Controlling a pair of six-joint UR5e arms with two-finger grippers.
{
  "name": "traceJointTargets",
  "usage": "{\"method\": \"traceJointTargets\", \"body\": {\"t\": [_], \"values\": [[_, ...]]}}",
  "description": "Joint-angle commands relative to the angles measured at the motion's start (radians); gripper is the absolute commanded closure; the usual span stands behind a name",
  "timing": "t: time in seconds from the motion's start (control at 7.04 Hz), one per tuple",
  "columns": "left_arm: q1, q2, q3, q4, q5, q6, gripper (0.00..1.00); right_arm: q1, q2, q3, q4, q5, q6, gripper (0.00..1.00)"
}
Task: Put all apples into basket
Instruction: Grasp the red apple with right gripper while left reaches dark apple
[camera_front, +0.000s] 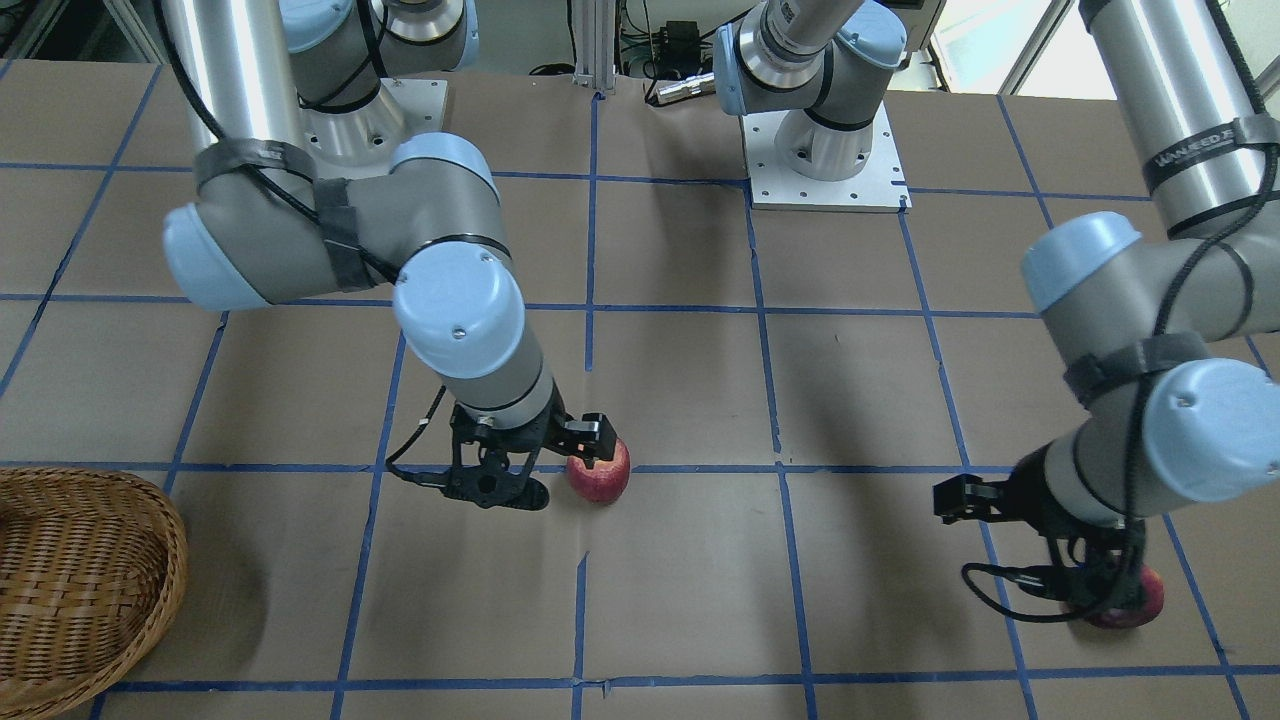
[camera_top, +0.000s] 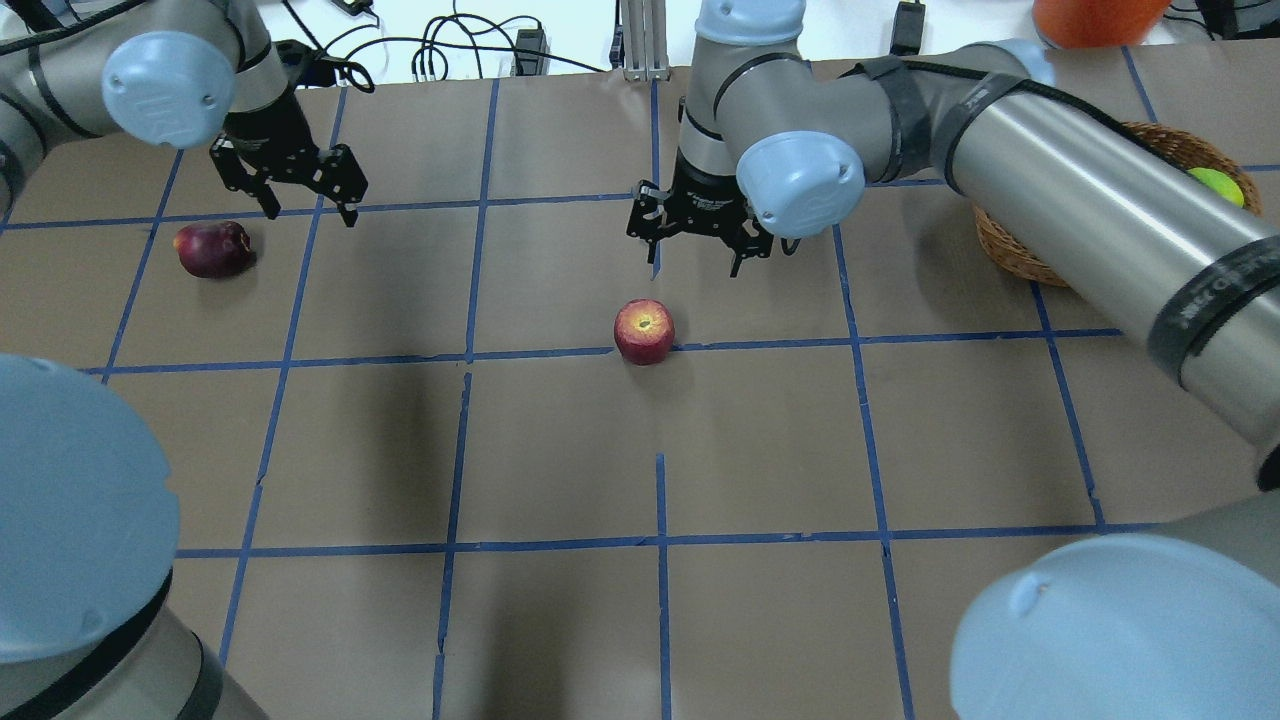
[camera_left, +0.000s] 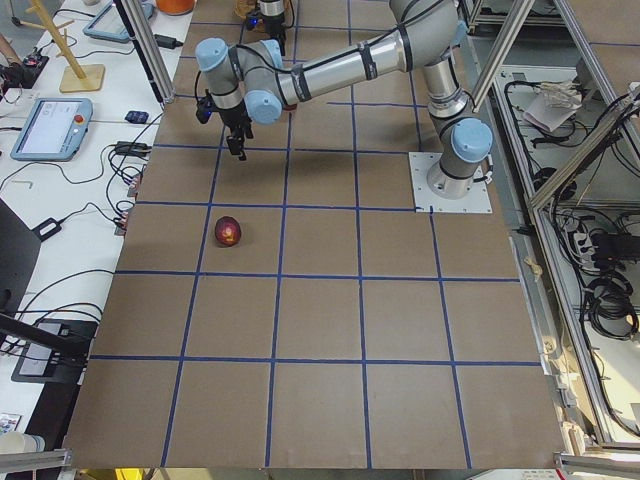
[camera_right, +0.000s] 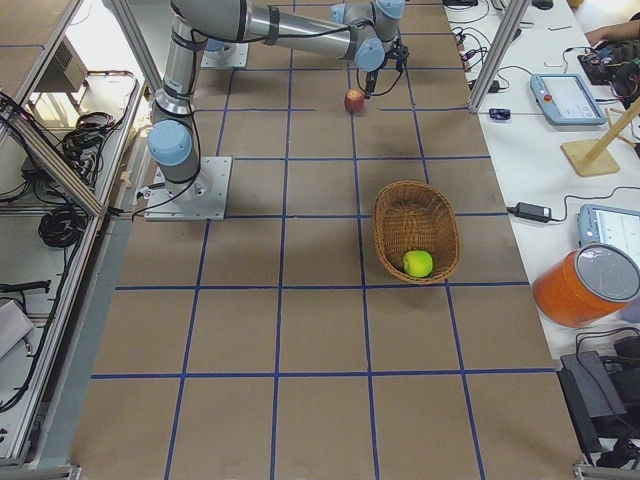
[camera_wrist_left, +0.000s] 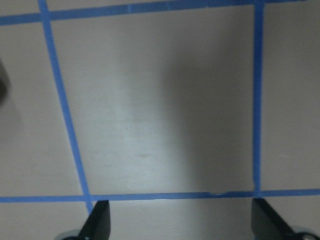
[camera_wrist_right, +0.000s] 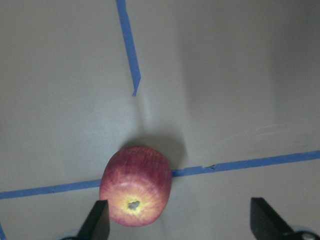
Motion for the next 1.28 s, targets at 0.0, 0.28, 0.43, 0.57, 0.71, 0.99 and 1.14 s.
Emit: {"method": "traceJointTargets", "body": {"t": [0.0,0.28,0.43,0.57,0.71,0.99,1.14], "values": [[0.141,-0.053,-0.013,0.183,-0.001,0.313,0.0,0.074,0.074,0.011,-0.048,0.001,0.078,0.0],[0.224,-0.116,-0.042,0.326,-0.005,0.437,0.0,0.086,0.111,0.013,-0.05,0.0,0.086,0.0],[0.226,-0.138,-0.04,0.342,-0.01,0.433,0.0,0.088,0.123,0.013,-0.05,-0.002,0.085,0.0],[0.228,-0.158,-0.039,0.365,-0.033,0.429,0.0,0.088,0.136,0.014,-0.051,-0.003,0.083,0.0],[0.226,-0.176,-0.037,0.385,-0.06,0.426,0.0,0.086,0.137,0.01,-0.068,-0.008,0.073,0.59],[0.229,-0.192,-0.027,0.386,-0.091,0.426,0.0,0.063,0.124,-0.015,-0.079,-0.015,0.065,1.0],[0.232,-0.198,-0.027,0.386,-0.093,0.429,0.0,0.044,0.092,-0.048,-0.061,-0.02,0.065,1.0]]}}
